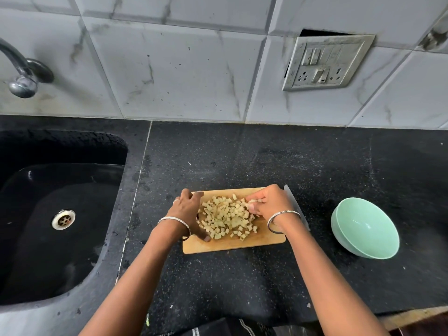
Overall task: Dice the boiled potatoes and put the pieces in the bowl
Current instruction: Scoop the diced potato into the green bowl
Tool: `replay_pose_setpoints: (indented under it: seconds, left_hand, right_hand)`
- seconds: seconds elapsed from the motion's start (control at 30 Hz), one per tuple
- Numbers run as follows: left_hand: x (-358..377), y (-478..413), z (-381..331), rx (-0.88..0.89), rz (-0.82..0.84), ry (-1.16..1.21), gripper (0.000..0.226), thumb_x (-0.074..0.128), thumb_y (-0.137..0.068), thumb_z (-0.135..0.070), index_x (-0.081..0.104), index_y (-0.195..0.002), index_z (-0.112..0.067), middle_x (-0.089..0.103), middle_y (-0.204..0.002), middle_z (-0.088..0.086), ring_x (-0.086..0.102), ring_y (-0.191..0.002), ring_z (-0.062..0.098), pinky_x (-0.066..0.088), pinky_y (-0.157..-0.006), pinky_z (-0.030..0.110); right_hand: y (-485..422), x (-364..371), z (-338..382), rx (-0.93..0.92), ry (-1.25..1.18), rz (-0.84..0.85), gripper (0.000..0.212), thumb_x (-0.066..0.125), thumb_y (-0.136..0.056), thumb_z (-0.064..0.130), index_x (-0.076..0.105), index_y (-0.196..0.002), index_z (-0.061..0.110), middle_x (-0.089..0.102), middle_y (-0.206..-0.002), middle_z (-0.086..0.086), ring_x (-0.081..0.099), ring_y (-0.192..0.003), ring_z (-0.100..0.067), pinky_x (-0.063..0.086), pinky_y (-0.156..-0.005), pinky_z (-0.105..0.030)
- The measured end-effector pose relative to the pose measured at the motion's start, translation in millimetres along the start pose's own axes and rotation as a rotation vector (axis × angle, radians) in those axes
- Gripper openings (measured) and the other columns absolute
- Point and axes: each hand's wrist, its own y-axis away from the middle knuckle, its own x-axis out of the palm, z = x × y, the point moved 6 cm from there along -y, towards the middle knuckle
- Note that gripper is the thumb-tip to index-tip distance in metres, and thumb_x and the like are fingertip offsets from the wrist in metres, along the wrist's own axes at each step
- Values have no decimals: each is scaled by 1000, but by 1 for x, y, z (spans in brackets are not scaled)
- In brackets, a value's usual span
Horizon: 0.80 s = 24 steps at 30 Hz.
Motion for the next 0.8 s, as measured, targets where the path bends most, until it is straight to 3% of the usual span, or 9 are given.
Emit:
replay_pose_setpoints:
  seconds: [0.1,0.23,0.4,0.5,0.6,0.7,0.8]
  left_hand:
    - [2,-1,-4,5,-66,11,111,93,-50,-38,33,-141,-16,33,-134,7,45,-123,28,42,-102,37]
    - [1,-2,-10,27,-101,58,93,92,-54,-33,44,-132,-18,40,-128,4,49,-117,23,45,-96,35]
    - [2,-5,-19,37,-147,120,74,91,-59,-30,55,-123,-20,51,-121,2,53,-108,20,47,-92,32]
    - [-1,-8,-24,52,-185,187,64,90,-60,-30,61,-116,-20,56,-114,0,56,-93,15,50,-85,29]
    - [-2,-10,-28,77,-205,233,58,90,-60,-29,63,-111,-21,59,-109,-1,58,-86,14,52,-81,27]
    - [-2,-10,-28,103,-213,261,55,89,-63,-33,63,-111,-22,59,-105,-4,59,-85,13,52,-79,28]
    - [-5,-7,-29,128,-271,269,44,84,-69,-33,65,-108,-24,60,-102,-5,60,-81,12,52,-77,30]
  right_hand:
    - [-2,1,-3,25,-132,-43,18,81,-73,-5,77,-87,4,74,-92,-15,74,-73,-20,62,-69,-33]
    - [0,6,-8,42,-156,-69,22,87,-64,-4,76,-81,3,74,-86,-14,74,-67,-20,62,-64,-33]
    - [1,0,-1,-45,-11,-148,29,96,-54,22,72,-70,16,72,-68,1,67,-58,-4,52,-53,-18]
    - [2,3,5,-118,-88,-99,15,86,-72,13,77,-83,12,75,-81,-9,71,-64,-9,60,-63,-25]
    - [3,1,6,-162,-27,-111,13,76,-84,12,78,-96,18,76,-88,0,72,-75,-7,61,-76,-32]
    - [7,1,9,-194,24,-93,16,78,-81,18,76,-94,27,76,-83,9,69,-82,-1,57,-84,-31]
    - [13,-2,13,-237,9,-141,24,88,-69,26,68,-82,22,74,-72,10,67,-73,0,54,-76,-27]
